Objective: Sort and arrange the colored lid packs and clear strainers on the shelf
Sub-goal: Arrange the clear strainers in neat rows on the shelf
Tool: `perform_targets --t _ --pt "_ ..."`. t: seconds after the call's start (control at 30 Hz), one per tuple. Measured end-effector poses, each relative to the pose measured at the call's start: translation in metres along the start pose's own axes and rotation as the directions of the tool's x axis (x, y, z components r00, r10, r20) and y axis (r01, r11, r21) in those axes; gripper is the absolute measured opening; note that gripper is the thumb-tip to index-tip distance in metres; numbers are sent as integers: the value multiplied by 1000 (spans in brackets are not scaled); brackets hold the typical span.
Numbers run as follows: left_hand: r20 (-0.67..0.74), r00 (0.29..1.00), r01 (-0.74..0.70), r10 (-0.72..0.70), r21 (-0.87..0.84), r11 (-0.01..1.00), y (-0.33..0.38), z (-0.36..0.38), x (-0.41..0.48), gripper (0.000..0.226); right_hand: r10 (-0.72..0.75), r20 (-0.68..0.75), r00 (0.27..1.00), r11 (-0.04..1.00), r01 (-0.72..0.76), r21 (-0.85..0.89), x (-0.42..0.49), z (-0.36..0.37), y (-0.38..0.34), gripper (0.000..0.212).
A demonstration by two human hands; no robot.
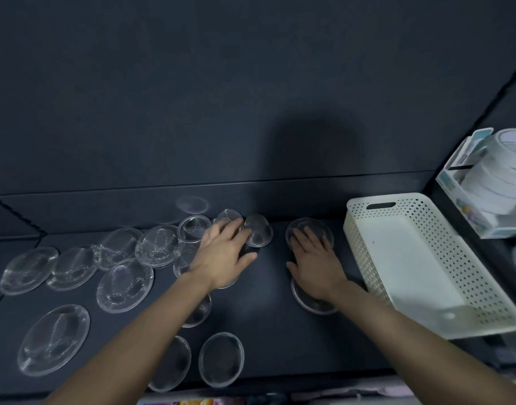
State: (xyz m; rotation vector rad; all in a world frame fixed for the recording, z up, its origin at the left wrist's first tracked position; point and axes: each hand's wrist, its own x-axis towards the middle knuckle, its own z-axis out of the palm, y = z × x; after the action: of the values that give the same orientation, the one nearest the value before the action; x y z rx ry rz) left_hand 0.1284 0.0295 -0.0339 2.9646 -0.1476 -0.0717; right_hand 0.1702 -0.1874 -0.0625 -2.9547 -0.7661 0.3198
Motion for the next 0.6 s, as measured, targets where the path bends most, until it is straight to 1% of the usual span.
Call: perform_targets --t 0.13,0.27,0.37,0.6 --pt "6 1000 27 -27 15 1000 0 2 1 61 20 -2 1000 1000 -20 4 -4 0 10 63" --pt "0 1000 25 -25 45 999 -1 1 -2 61 20 -7 1000 1000 -20 23 -4 1 12 63" --pt "6 1000 25 -25 42 999 -1 1 -4 60 6 -9 1000 1000 -6 30 -3 2 13 63" --pt "40 999 15 -19 97 995 -1 0 -7 60 -33 2 999 999 33 18 -6 -2 21 63"
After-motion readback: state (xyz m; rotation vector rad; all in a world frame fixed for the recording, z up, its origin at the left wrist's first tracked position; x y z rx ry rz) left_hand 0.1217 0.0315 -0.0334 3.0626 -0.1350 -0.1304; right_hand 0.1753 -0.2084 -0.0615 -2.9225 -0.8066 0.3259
